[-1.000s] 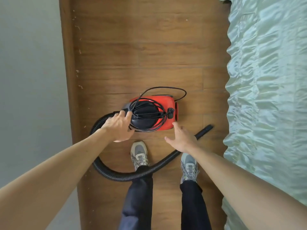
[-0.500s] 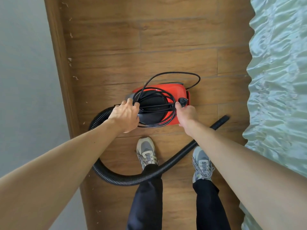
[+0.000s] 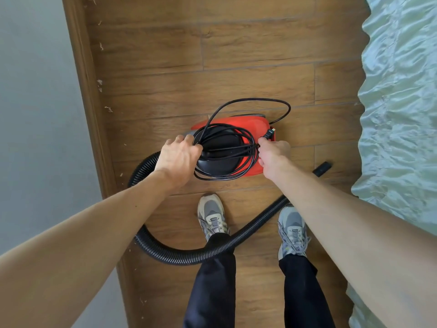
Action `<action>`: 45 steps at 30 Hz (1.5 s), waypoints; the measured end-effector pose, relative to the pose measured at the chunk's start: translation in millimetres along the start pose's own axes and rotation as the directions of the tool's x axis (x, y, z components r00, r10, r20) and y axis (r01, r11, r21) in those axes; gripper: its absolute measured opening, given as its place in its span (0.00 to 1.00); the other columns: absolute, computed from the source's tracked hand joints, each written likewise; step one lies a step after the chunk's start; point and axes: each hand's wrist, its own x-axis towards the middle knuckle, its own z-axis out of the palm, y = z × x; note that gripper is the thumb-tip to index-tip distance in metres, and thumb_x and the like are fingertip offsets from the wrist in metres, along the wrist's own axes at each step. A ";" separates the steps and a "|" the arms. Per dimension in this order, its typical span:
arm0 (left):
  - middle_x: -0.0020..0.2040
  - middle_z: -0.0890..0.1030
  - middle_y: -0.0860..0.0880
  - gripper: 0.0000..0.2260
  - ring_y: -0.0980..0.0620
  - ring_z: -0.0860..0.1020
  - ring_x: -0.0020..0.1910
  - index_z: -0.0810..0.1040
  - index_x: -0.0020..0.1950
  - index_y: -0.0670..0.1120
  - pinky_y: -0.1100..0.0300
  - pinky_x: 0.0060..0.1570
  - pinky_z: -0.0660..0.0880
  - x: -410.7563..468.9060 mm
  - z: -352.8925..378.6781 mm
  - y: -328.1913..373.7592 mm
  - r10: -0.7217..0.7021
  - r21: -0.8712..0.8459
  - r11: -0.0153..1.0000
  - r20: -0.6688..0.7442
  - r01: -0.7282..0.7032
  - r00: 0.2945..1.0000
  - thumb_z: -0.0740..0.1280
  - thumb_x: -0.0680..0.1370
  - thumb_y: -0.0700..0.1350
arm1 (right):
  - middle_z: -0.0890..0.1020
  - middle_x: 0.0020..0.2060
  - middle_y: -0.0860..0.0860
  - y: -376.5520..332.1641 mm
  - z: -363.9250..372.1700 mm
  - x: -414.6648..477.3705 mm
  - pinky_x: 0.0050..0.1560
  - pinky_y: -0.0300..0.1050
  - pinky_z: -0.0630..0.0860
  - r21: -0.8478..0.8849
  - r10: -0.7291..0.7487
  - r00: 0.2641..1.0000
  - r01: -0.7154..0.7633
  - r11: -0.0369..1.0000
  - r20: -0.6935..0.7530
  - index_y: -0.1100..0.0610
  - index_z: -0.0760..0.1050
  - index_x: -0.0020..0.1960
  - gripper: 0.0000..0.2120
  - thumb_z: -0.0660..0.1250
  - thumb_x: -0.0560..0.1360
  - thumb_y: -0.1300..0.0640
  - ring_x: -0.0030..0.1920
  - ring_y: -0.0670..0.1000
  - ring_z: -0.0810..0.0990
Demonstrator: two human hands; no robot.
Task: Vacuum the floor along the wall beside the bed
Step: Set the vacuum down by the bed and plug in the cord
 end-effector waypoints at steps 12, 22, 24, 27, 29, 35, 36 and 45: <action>0.55 0.80 0.49 0.09 0.45 0.74 0.59 0.79 0.57 0.47 0.53 0.58 0.72 -9.3 -49.6 1.1 0.078 -0.011 0.997 -0.102 -0.079 0.992 0.64 0.79 0.38 | 0.83 0.36 0.54 -47.5 -36.7 -56.0 0.42 0.42 0.82 0.219 -0.142 0.989 0.128 0.967 0.049 0.59 0.74 0.41 0.11 0.62 0.82 0.59 0.35 0.48 0.83; 0.49 0.80 0.41 0.09 0.40 0.79 0.50 0.79 0.52 0.42 0.55 0.44 0.68 -20.1 -163.5 39.0 -0.047 -0.206 0.978 -0.137 0.018 0.989 0.59 0.82 0.40 | 0.83 0.35 0.52 -149.1 -102.6 -116.8 0.29 0.35 0.75 0.256 -0.381 0.923 0.379 0.889 -0.042 0.60 0.77 0.47 0.07 0.64 0.81 0.58 0.25 0.43 0.79; 0.49 0.81 0.40 0.09 0.38 0.79 0.49 0.80 0.53 0.43 0.53 0.45 0.72 -25.2 -184.6 52.4 -0.046 -0.276 0.961 -0.143 0.005 0.989 0.60 0.81 0.40 | 0.83 0.35 0.52 -168.6 -122.0 -132.0 0.28 0.34 0.74 0.240 -0.444 0.894 0.444 0.863 -0.058 0.62 0.78 0.49 0.08 0.64 0.81 0.58 0.24 0.42 0.78; 0.46 0.82 0.40 0.08 0.35 0.78 0.46 0.81 0.50 0.45 0.53 0.43 0.72 -33.2 -216.0 74.5 -0.054 -0.390 0.921 -0.188 -0.024 0.981 0.62 0.80 0.40 | 0.83 0.37 0.54 -195.4 -152.9 -152.9 0.29 0.34 0.74 0.250 -0.513 0.855 0.515 0.820 -0.075 0.63 0.76 0.52 0.08 0.63 0.82 0.58 0.26 0.44 0.78; 0.43 0.83 0.42 0.07 0.35 0.78 0.44 0.81 0.48 0.44 0.53 0.40 0.73 -36.9 -236.4 87.3 -0.063 -0.460 0.887 -0.230 -0.051 0.971 0.64 0.80 0.41 | 0.83 0.37 0.54 -211.9 -174.8 -164.7 0.32 0.37 0.74 0.252 -0.554 0.828 0.556 0.792 -0.086 0.63 0.75 0.54 0.08 0.63 0.82 0.58 0.27 0.45 0.77; 0.47 0.86 0.44 0.06 0.38 0.81 0.48 0.84 0.52 0.45 0.48 0.47 0.78 -51.3 -310.3 128.9 -0.110 -0.583 0.802 -0.352 -0.126 0.930 0.68 0.79 0.41 | 0.84 0.35 0.54 -259.3 -246.1 -203.6 0.37 0.46 0.77 0.265 -0.657 0.736 0.674 0.690 -0.163 0.64 0.76 0.51 0.08 0.64 0.81 0.58 0.30 0.49 0.79; 0.46 0.85 0.44 0.06 0.38 0.81 0.48 0.84 0.51 0.44 0.49 0.46 0.78 -55.6 -325.0 137.2 -0.108 -0.584 0.799 -0.368 -0.139 0.923 0.67 0.79 0.41 | 0.84 0.35 0.54 -268.2 -258.8 -212.4 0.39 0.49 0.79 0.269 -0.674 0.719 0.692 0.670 -0.169 0.63 0.75 0.50 0.07 0.64 0.80 0.58 0.32 0.51 0.81; 0.46 0.85 0.48 0.04 0.48 0.82 0.44 0.82 0.51 0.45 0.55 0.43 0.78 -108.0 -482.0 215.5 -0.033 -0.516 0.797 -0.556 -0.314 0.831 0.67 0.80 0.42 | 0.84 0.36 0.55 -357.6 -396.7 -319.6 0.46 0.59 0.82 0.247 -0.818 0.482 0.873 0.420 -0.313 0.54 0.73 0.42 0.07 0.68 0.78 0.59 0.37 0.55 0.84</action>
